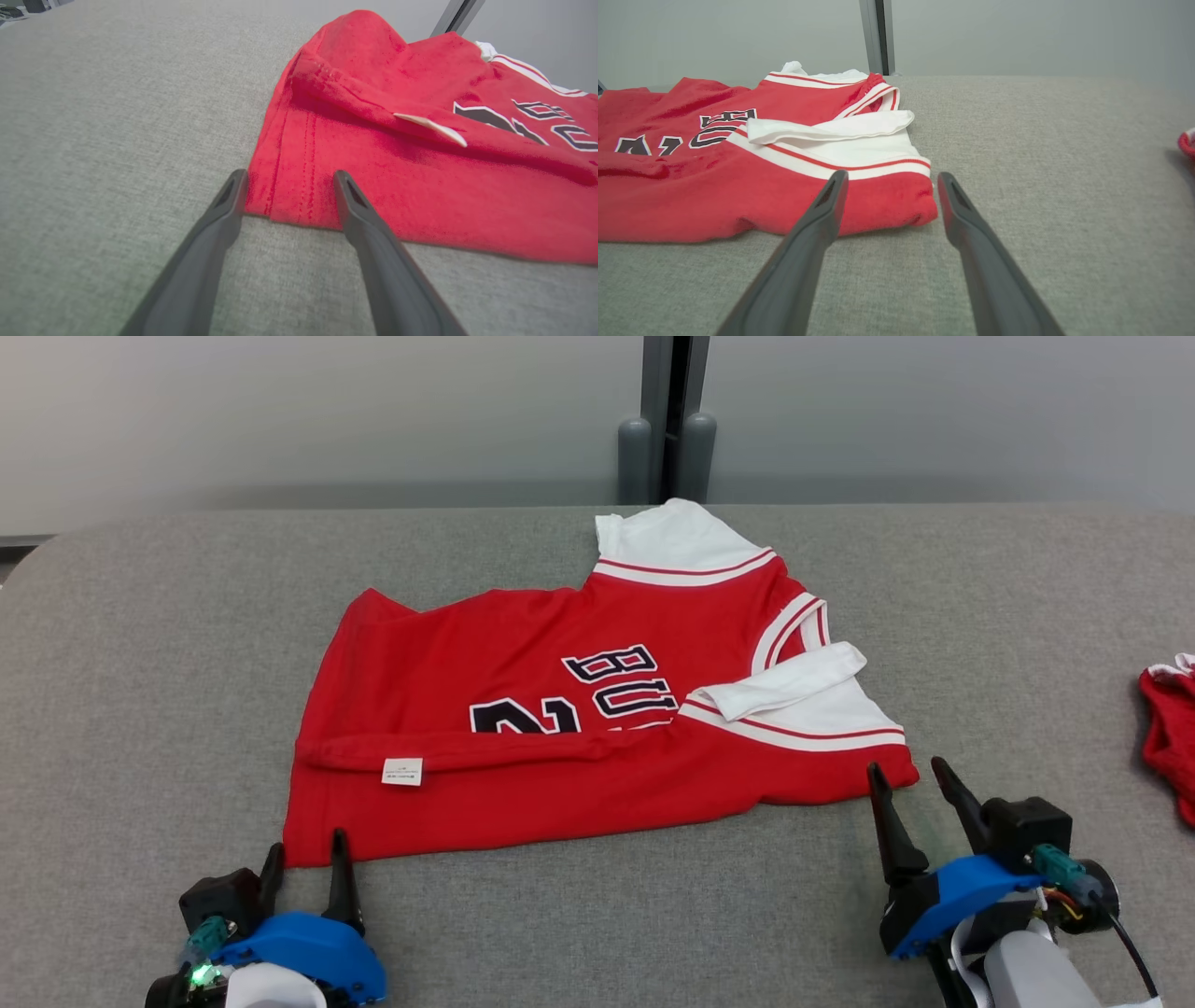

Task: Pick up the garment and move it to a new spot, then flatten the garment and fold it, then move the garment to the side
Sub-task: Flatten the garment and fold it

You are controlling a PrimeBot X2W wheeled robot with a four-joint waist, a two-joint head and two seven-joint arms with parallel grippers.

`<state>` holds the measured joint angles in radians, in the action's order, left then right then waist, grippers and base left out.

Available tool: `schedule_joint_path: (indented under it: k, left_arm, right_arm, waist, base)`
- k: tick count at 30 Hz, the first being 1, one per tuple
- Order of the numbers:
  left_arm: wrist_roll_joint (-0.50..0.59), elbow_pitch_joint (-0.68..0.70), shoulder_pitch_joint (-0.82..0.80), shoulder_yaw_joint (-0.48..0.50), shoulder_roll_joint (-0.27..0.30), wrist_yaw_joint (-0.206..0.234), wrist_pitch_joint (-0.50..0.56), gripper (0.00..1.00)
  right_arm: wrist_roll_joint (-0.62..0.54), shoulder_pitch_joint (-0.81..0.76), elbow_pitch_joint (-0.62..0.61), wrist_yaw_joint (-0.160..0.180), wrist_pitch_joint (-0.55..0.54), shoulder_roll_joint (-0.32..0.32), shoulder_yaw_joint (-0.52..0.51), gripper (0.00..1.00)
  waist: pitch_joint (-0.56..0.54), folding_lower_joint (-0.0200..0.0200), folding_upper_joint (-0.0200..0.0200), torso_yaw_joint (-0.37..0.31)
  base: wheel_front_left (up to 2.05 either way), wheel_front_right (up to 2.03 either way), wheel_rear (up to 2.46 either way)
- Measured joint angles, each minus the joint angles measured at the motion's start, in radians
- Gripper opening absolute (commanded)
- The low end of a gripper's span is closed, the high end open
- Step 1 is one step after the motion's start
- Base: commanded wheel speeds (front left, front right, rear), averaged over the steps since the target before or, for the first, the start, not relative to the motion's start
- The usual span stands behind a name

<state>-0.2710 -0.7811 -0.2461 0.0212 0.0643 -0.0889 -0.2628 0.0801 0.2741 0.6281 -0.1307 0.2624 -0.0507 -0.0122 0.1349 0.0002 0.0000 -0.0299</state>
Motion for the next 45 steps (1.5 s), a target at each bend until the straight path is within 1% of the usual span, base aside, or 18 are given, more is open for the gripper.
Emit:
schedule_joint_path:
  k: [3,6,9,12,16,18,21,22,23,24,25,26,31,33,35,39,42,45]
  left_arm:
    - [0.009,-0.072,-0.028,0.003,0.0,0.001,-0.002,1.0]
    - [0.017,-0.114,-0.068,0.004,0.002,0.009,-0.005,1.0]
    - [0.021,-0.146,-0.093,0.001,0.001,0.009,-0.012,1.0]
    - [0.032,-0.168,-0.116,-0.004,0.001,0.014,-0.014,1.0]
    - [0.044,-0.196,-0.139,-0.018,-0.001,0.016,-0.02,1.0]
    - [0.045,-0.215,-0.151,-0.024,-0.002,0.015,-0.021,1.0]
    - [0.033,-0.264,-0.174,-0.029,-0.001,0.0,-0.028,1.0]
    - [0.032,-0.281,-0.183,-0.033,-0.001,-0.005,-0.03,1.0]
    - [0.025,-0.296,-0.191,-0.037,0.001,-0.011,-0.03,1.0]
    - [0.019,-0.31,-0.198,-0.041,0.002,-0.017,-0.03,0.65]
    - [0.014,-0.323,-0.205,-0.047,0.002,-0.022,-0.03,0.18]
    - [0.008,-0.331,-0.209,-0.052,0.003,-0.026,-0.03,0.0]
    - [-0.029,-0.343,-0.22,-0.071,-0.003,-0.035,-0.026,0.0]
    - [-0.04,-0.33,-0.219,-0.075,-0.003,-0.036,-0.018,0.0]
    - [-0.048,-0.293,-0.216,-0.076,-0.006,-0.036,-0.007,0.0]
    - [-0.056,-0.173,-0.211,-0.065,0.002,-0.041,-0.001,0.0]
    - [-0.054,-0.11,-0.185,-0.056,0.017,-0.043,-0.001,0.0]
    - [-0.052,-0.094,-0.125,-0.048,0.017,-0.043,-0.001,0.0]
  right_arm:
    - [-0.006,0.031,-0.006,0.0,0.0,0.0,-0.011,1.0]
    - [-0.013,0.066,-0.004,0.0,0.0,0.0,-0.027,1.0]
    - [-0.053,0.094,0.021,0.0,0.0,0.0,-0.05,1.0]
    - [-0.081,0.119,0.087,0.0,0.0,0.0,-0.074,1.0]
    - [-0.105,0.156,0.206,0.0,0.0,0.0,-0.095,1.0]
    - [-0.083,0.179,0.267,0.0,0.0,-0.001,-0.073,1.0]
    - [-0.034,0.22,0.336,0.0,-0.009,-0.008,-0.037,1.0]
    - [-0.019,0.229,0.353,0.002,-0.008,-0.01,-0.028,0.56]
    - [-0.002,0.236,0.366,0.002,-0.007,-0.011,-0.022,0.38]
    - [0.012,0.242,0.376,0.002,-0.005,-0.011,-0.019,0.0]
    - [0.021,0.248,0.385,0.002,-0.003,-0.011,-0.012,0.0]
    - [0.033,0.252,0.389,0.0,-0.002,-0.008,-0.011,0.0]
    - [0.093,0.253,0.379,0.0,0.002,-0.002,-0.013,0.0]
    - [0.115,0.253,0.335,0.0,0.001,0.0,-0.021,0.0]
    - [0.134,0.255,0.284,0.0,0.001,0.001,-0.031,0.0]
    - [0.163,0.255,0.213,0.0,-0.001,0.001,-0.062,0.0]
    - [0.187,0.242,0.188,0.0,-0.001,0.002,-0.075,0.0]
    - [0.209,0.182,0.179,-0.001,-0.001,-0.001,-0.069,0.0]
  waist:
    - [0.024,0.0,0.0,-0.002]
    - [0.044,0.0,0.0,-0.003]
    - [0.06,-0.0002,0.0,-0.001]
    - [0.073,-0.0002,0.0,0.003]
    - [0.087,-0.0003,0.0,0.011]
    - [0.091,-0.0004,0.0,0.016]
    - [0.096,-0.0005,0.0001,0.021]
    - [0.097,-0.0006,0.0001,0.022]
    - [0.097,-0.0007,0.0001,0.023]
    - [0.096,-0.0007,0.0001,0.023]
    - [0.095,-0.0007,0.0001,0.024]
    - [0.094,-0.0006,0.0001,0.024]
    - [0.08,-0.0001,0.0,0.026]
    - [0.072,0.0,0.0,0.027]
    - [0.059,0.0,0.0,0.03]
    - [0.017,0.0001,0.0,0.038]
    - [-0.029,0.0001,0.0,0.044]
    - [-0.08,0.0,0.0,0.046]
  base:
    - [0.0,0.0,0.0]
    - [0.0,0.0,0.0]
    - [0.0,0.0,0.0]
    - [0.0,0.0,0.0]
    - [0.0,0.0,0.0]
    - [0.0,0.0,0.0]
    - [0.0,0.0,0.0]
    - [0.0,0.0,0.0]
    - [0.0,0.0,0.0]
    - [0.0,0.0,0.0]
    - [0.0,0.0,0.0]
    - [0.0,0.0,0.0]
    - [0.0,0.0,0.0]
    - [0.0,0.0,0.0]
    - [0.0,0.0,0.0]
    - [0.0,0.0,0.0]
    - [0.0,0.0,0.0]
    - [0.0,0.0,0.0]
